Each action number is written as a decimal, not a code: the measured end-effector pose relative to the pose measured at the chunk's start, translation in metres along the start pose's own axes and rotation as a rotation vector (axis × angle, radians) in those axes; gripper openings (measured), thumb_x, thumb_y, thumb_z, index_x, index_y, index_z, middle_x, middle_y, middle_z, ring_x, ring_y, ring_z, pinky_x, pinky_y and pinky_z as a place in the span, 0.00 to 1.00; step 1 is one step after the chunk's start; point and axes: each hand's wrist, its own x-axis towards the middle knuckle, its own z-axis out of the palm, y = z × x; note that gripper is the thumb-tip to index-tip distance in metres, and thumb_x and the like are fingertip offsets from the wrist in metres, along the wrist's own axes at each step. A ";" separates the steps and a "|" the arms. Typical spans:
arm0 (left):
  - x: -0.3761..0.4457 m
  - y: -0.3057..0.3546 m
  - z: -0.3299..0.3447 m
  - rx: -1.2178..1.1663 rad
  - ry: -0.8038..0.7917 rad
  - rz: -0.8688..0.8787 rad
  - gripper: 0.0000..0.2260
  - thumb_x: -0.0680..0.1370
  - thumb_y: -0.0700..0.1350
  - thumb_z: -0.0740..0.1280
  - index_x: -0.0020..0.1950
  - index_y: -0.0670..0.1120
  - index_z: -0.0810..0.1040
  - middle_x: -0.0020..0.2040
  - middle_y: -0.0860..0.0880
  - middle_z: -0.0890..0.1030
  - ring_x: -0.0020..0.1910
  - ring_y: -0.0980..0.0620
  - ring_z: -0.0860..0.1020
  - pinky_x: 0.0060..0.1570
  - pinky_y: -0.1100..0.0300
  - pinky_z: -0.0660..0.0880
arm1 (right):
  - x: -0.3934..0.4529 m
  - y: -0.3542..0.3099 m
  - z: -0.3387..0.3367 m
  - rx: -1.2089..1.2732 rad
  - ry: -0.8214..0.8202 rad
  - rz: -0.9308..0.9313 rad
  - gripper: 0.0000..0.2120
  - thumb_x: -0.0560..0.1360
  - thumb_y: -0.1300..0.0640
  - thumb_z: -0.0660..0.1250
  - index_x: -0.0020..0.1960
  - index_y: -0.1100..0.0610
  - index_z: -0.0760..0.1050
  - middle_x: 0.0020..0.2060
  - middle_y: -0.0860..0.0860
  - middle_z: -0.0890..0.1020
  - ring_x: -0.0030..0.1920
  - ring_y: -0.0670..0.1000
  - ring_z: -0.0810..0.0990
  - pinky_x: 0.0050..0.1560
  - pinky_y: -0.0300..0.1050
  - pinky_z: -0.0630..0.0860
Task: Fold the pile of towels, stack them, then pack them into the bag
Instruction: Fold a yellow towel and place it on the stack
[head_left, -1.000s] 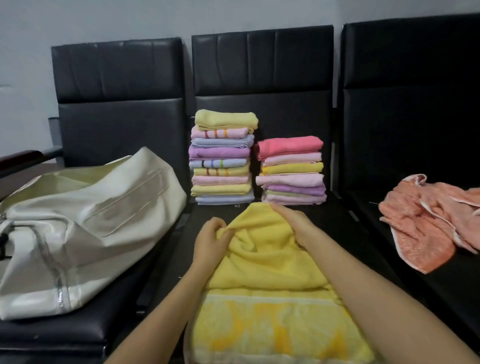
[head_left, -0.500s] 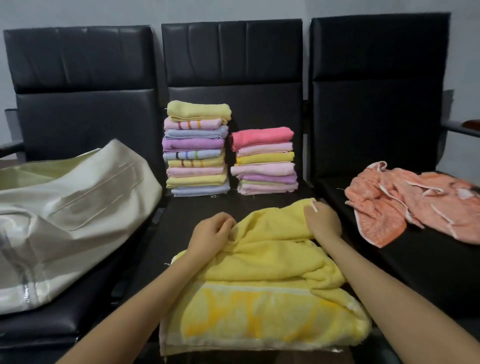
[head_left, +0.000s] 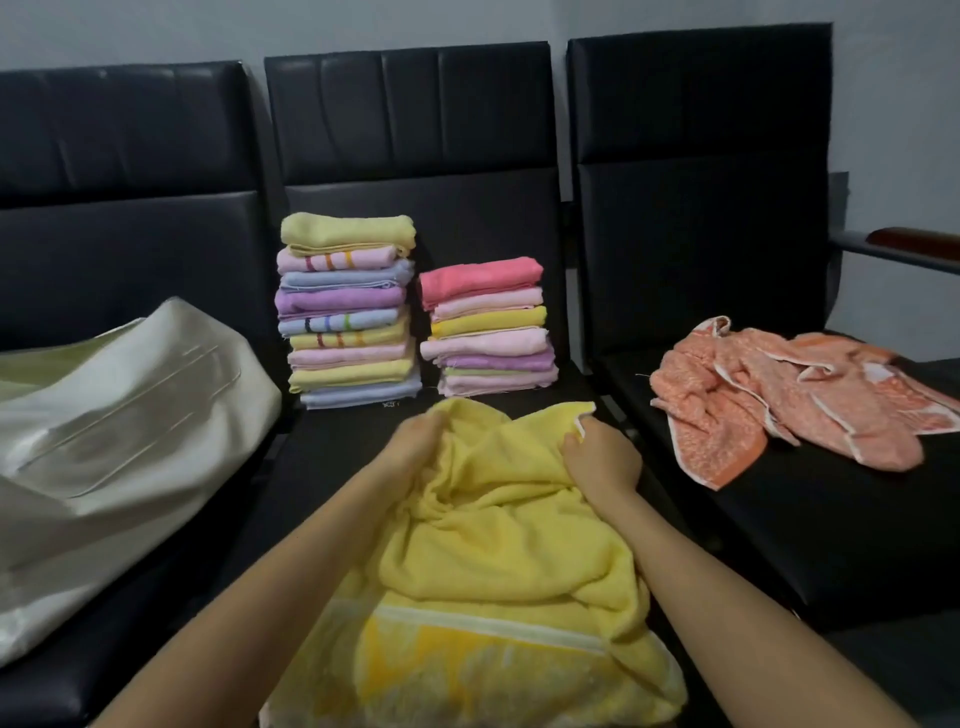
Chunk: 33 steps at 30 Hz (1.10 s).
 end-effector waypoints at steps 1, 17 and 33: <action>0.001 0.003 -0.005 -0.220 0.013 -0.062 0.13 0.82 0.50 0.60 0.54 0.42 0.78 0.50 0.41 0.81 0.43 0.47 0.79 0.42 0.54 0.77 | 0.000 0.000 0.000 0.001 0.001 0.003 0.18 0.80 0.52 0.58 0.67 0.56 0.73 0.59 0.55 0.80 0.60 0.58 0.77 0.51 0.47 0.72; 0.032 -0.021 -0.076 -0.063 0.637 0.222 0.14 0.75 0.30 0.58 0.46 0.46 0.78 0.50 0.47 0.79 0.51 0.47 0.77 0.52 0.55 0.74 | -0.004 0.000 -0.002 -0.013 0.033 -0.031 0.09 0.81 0.53 0.58 0.46 0.57 0.70 0.47 0.55 0.81 0.49 0.57 0.79 0.39 0.46 0.67; 0.064 -0.024 -0.086 0.584 0.275 0.127 0.12 0.80 0.39 0.60 0.57 0.44 0.83 0.60 0.43 0.80 0.53 0.47 0.77 0.47 0.59 0.72 | 0.026 -0.011 -0.003 0.035 -0.113 -0.068 0.20 0.81 0.56 0.54 0.71 0.48 0.69 0.62 0.54 0.78 0.61 0.58 0.76 0.56 0.49 0.73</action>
